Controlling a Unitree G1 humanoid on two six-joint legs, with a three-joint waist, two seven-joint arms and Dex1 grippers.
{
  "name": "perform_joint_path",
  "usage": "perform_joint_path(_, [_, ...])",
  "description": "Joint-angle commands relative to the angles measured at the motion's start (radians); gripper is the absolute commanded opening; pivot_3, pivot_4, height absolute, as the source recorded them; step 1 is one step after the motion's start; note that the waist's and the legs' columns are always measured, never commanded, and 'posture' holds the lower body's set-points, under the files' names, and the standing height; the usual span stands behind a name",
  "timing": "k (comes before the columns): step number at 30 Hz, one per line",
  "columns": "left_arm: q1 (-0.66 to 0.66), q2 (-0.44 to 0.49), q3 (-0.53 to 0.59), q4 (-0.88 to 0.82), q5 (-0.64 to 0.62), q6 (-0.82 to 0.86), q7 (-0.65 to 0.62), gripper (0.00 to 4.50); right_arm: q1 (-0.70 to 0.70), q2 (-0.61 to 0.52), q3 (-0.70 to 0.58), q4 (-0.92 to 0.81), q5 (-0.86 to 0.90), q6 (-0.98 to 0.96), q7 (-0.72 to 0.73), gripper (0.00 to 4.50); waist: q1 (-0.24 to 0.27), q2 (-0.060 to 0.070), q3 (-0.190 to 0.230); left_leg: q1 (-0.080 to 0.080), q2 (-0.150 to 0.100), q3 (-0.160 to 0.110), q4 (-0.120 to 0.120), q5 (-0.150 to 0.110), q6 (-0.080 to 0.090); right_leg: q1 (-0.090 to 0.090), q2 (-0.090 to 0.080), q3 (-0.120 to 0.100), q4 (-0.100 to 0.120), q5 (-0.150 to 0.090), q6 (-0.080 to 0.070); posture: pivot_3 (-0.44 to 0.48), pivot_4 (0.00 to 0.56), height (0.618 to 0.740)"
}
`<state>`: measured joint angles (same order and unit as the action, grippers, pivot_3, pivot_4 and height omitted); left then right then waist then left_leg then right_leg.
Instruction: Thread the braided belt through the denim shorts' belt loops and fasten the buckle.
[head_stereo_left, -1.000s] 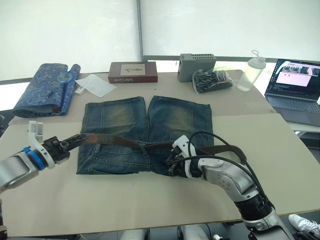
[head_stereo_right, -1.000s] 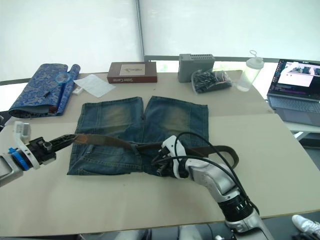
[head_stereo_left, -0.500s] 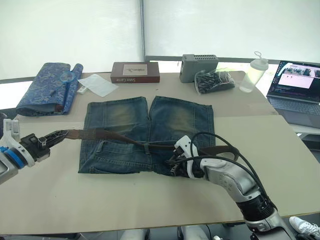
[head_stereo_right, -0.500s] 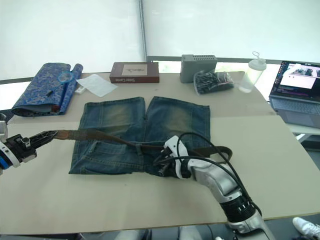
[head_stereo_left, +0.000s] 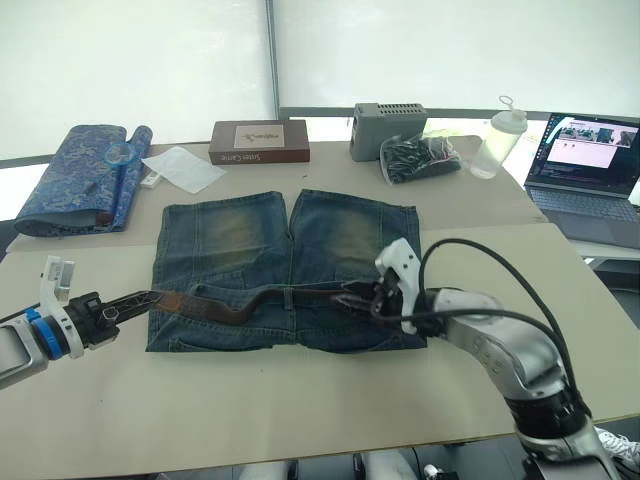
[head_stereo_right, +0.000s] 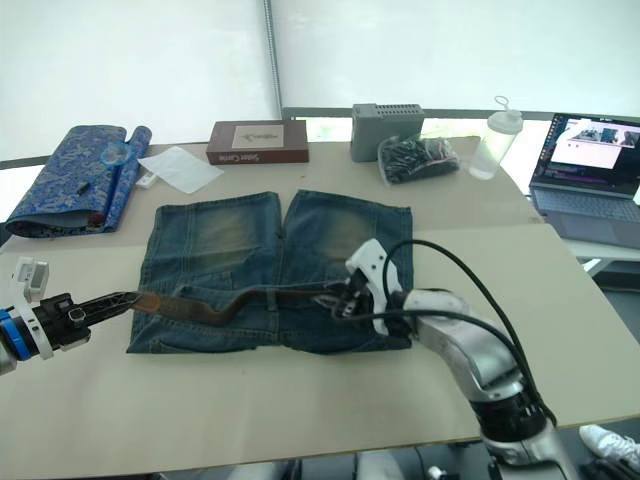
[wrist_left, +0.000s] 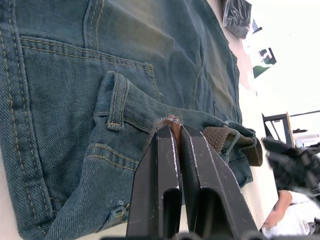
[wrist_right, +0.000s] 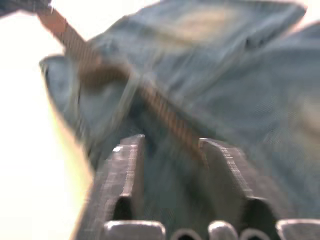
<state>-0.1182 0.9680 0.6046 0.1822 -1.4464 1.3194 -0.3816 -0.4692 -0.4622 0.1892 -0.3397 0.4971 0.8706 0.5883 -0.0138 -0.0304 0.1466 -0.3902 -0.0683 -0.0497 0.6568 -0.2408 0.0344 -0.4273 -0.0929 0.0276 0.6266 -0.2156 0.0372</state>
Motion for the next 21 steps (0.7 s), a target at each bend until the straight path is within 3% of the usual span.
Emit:
perform_joint_path(1, [-0.02,-0.005,0.02,-0.009,0.017,0.002,-0.026,0.0,-0.057,0.015,0.076,0.116,-0.084,-0.017,-0.002,0.35,0.0,0.0,0.0,0.0,0.0,0.0,0.0,0.0,0.001,0.0,0.0,0.0,0.0,0.0,0.0,0.0,0.15,0.74])
perform_joint_path(2, [-0.023,-0.005,0.026,-0.006,0.02,0.002,-0.028,0.0,-0.071,0.02,0.106,0.167,-0.116,-0.027,-0.001,0.01,0.001,0.0,0.0,0.0,-0.001,0.0,0.0,0.0,0.001,-0.001,0.0,0.0,0.0,0.0,0.0,0.0,0.15,0.74])
perform_joint_path(9, [-0.022,-0.01,0.051,-0.012,0.035,0.011,-0.032,0.0,-0.184,0.068,0.175,0.478,-0.242,-0.14,0.044,0.01,-0.001,0.0,0.0,0.003,-0.001,0.0,0.0,-0.002,-0.002,0.0,0.0,-0.001,0.0,0.0,0.0,0.0,0.15,0.74])
perform_joint_path(11, [-0.017,-0.016,0.057,-0.021,0.034,0.012,-0.028,0.0,-0.205,0.083,0.152,0.526,-0.254,-0.194,0.056,0.01,0.001,0.0,0.0,0.005,-0.001,-0.001,0.0,-0.002,-0.003,0.002,0.0,-0.001,0.0,0.0,0.0,0.0,0.15,0.74])
perform_joint_path(13, [-0.013,-0.026,0.069,-0.032,0.027,0.01,-0.017,0.0,-0.205,0.054,0.09,0.471,-0.2,-0.263,0.152,0.01,0.003,0.0,0.0,0.005,-0.001,-0.001,0.0,-0.002,-0.003,0.002,0.001,-0.002,0.0,0.0,0.0,0.0,0.15,0.74])
perform_joint_path(14, [-0.011,-0.031,0.075,-0.035,0.024,0.011,-0.011,0.0,-0.197,0.025,0.069,0.416,-0.173,-0.269,0.202,0.58,0.004,0.0,0.001,0.004,-0.002,-0.001,0.0,-0.002,-0.003,0.002,0.001,-0.003,0.0,0.0,0.0,0.0,0.15,0.74])
perform_joint_path(19, [-0.003,-0.044,0.089,-0.053,0.015,0.018,0.007,0.0,-0.169,-0.092,0.109,0.251,-0.21,-0.292,0.31,2.2,0.001,0.0,0.002,-0.001,-0.003,-0.001,0.001,-0.002,-0.002,0.0,0.0,-0.003,0.0,0.0,0.001,0.0,0.15,0.74])
perform_joint_path(21, [-0.002,-0.045,0.091,-0.057,0.017,0.02,0.011,0.0,-0.173,-0.116,0.146,0.232,-0.257,-0.315,0.324,2.2,-0.004,0.0,0.002,-0.001,-0.001,-0.001,0.001,-0.002,-0.002,0.0,0.0,-0.003,0.0,0.0,0.0,0.0,0.15,0.74])
